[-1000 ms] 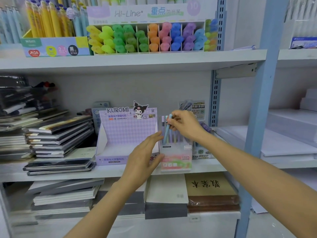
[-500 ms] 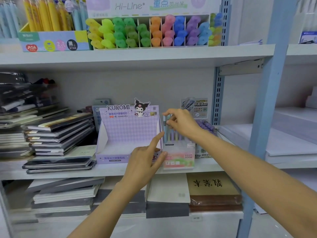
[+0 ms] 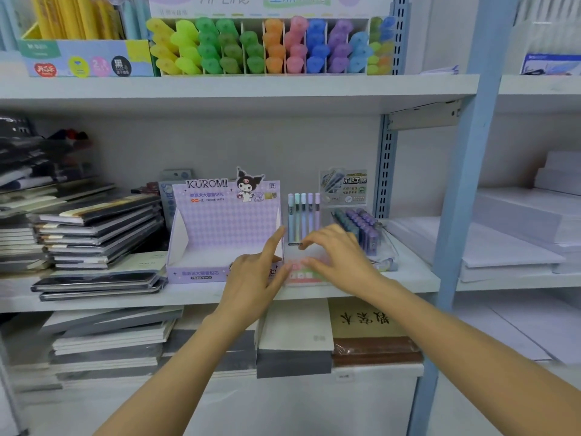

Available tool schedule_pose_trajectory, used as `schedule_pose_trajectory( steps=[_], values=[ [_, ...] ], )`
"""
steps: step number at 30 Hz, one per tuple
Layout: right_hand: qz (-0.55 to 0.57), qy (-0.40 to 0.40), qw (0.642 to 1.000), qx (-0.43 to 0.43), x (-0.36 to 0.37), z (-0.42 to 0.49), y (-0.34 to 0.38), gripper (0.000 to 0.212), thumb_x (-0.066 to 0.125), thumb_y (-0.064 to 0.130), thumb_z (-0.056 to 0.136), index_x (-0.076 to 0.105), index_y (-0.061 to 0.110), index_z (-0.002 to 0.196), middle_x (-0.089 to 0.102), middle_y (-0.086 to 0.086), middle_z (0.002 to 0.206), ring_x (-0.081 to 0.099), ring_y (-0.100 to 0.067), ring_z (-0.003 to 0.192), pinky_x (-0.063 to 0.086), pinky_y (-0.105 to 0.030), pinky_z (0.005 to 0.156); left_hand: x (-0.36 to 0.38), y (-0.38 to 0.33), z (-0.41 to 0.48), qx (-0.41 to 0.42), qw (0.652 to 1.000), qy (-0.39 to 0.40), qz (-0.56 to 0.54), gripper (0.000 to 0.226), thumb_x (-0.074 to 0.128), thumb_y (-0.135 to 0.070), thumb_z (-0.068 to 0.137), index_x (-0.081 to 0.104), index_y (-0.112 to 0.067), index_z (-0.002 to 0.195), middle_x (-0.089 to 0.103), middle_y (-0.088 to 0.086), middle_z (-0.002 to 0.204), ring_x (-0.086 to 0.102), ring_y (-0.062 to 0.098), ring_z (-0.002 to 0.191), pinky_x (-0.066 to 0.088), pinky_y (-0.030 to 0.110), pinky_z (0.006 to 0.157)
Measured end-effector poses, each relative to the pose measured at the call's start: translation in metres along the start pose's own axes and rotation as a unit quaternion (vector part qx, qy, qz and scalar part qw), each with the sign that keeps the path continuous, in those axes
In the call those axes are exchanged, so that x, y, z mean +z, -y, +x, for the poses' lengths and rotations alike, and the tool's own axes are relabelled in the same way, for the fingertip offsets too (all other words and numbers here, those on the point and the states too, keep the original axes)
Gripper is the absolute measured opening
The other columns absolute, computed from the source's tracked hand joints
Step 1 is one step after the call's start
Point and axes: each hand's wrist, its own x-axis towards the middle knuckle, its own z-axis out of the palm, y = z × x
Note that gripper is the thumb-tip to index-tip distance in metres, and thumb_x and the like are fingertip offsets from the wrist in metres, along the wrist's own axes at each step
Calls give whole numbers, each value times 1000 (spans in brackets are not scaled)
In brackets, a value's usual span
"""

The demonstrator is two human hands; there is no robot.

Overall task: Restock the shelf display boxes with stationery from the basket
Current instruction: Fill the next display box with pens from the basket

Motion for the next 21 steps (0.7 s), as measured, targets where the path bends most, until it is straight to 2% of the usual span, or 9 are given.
schedule_pose_trajectory(
  steps=[4,7,9,11,12,14,16,18,21],
  values=[
    [-1,4,1000,5,3,9,-2,28,64,32,90,60,26,117,59,7,123,40,-14,124,25,-33,99,0,5,-3,-5,999,45,22,68,46,-42,99,9,-30,155,61,-4,131,52,25,120,37,41,104],
    [-6,-19,1000,1,3,4,0,43,65,32,89,54,25,130,53,4,131,36,-16,130,22,-36,106,-1,7,-8,-2,999,39,25,65,49,-37,99,19,-21,154,55,1,138,47,25,126,34,41,107],
    [2,-94,995,-40,6,-7,6,45,65,28,89,54,20,131,52,0,134,39,-20,130,24,-40,107,-1,7,-18,23,999,-12,31,57,55,-26,97,34,-12,148,51,7,140,45,27,128,34,41,108],
    [41,-168,980,-99,15,-25,15,34,61,23,90,61,13,123,58,-3,126,47,-22,124,31,-38,103,6,9,-35,55,993,-94,51,46,60,-12,91,51,-7,135,52,12,135,48,30,124,37,41,103],
    [60,-178,974,-129,24,-36,20,28,61,20,91,63,12,118,61,-3,120,51,-21,118,34,-35,101,12,12,-47,65,987,-131,62,42,60,-7,87,56,-6,128,55,12,130,50,30,120,37,39,100],
    [100,-137,970,-173,50,-61,28,19,62,13,90,66,9,108,65,-2,108,56,-19,105,40,-29,95,31,22,-76,65,982,-157,80,38,59,-4,82,61,-6,120,58,12,121,51,28,114,35,35,95],
    [138,-48,975,-167,86,-88,32,13,62,10,90,67,8,101,66,-2,98,56,-18,94,43,-26,85,56,37,-110,33,987,-137,82,35,60,-4,80,62,-7,115,59,11,115,51,27,107,35,34,90],
    [168,64,978,-107,125,-117,29,12,61,11,91,69,9,100,68,-2,96,57,-17,90,45,-27,78,85,54,-150,-21,993,-84,76,32,63,0,78,63,-7,110,60,11,109,54,29,98,39,37,82],
    [177,225,958,-26,186,-165,13,17,56,16,94,68,13,106,69,1,103,56,-15,96,43,-26,78,131,78,-220,-130,988,62,47,31,65,2,79,65,-8,108,62,10,106,58,33,94,44,41,80]
  ],
)
